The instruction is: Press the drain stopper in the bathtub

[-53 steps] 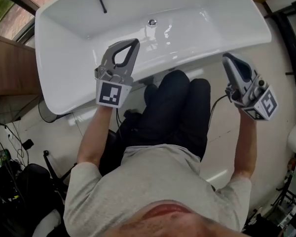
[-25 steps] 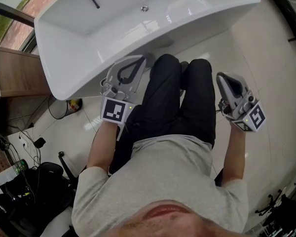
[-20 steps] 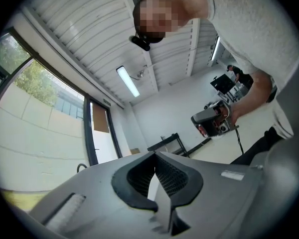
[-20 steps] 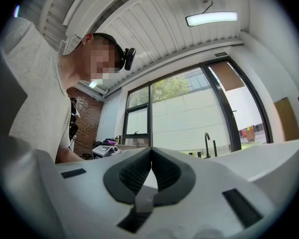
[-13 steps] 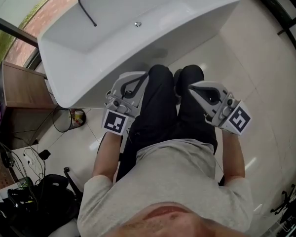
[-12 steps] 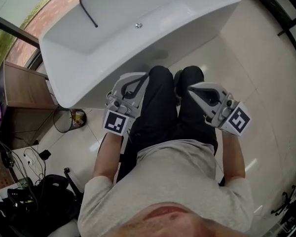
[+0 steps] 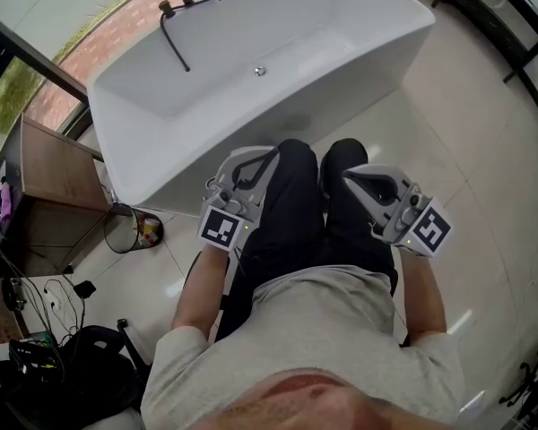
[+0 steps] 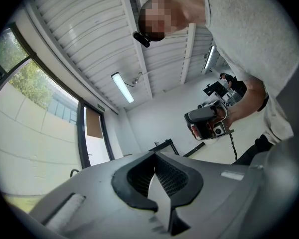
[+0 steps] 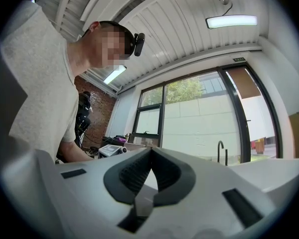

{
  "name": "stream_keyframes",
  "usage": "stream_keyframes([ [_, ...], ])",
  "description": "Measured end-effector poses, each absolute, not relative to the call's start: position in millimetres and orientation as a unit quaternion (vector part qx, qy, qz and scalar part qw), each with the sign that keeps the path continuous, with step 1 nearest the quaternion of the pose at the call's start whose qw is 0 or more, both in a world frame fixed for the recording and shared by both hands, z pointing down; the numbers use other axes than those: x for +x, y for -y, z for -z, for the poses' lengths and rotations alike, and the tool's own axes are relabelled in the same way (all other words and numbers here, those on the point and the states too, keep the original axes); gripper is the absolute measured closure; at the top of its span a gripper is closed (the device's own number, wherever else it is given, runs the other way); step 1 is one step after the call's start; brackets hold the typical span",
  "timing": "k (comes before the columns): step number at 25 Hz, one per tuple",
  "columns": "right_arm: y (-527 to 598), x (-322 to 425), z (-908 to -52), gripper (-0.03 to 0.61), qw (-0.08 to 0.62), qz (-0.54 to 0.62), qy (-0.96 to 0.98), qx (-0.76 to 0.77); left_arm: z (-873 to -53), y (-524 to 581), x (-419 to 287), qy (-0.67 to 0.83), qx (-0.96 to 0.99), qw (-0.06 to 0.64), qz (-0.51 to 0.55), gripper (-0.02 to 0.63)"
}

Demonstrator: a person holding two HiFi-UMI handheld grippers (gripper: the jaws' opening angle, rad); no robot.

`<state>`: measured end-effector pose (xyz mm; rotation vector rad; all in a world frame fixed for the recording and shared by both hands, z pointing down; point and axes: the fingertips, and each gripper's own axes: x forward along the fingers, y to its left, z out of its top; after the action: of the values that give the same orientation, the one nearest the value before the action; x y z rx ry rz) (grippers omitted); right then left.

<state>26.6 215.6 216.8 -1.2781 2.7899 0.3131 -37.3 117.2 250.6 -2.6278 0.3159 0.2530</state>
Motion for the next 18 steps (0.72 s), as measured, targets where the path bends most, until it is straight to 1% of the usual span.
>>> stream_keyframes([
  [5, -214, 36, -216, 0.578, 0.036, -0.108, -0.896, -0.430, -252, -117, -38, -0.114, -0.959, 0.244, -0.086, 0.604],
  [11, -215, 35, -226, 0.578, 0.022, -0.092, -0.899, -0.428, -254, -115, -38, -0.116, -0.959, 0.243, -0.085, 0.604],
  [18, -212, 42, -228, 0.578, 0.028, -0.101, -0.897, -0.429, -255, -114, -35, -0.115, -0.960, 0.245, -0.079, 0.604],
])
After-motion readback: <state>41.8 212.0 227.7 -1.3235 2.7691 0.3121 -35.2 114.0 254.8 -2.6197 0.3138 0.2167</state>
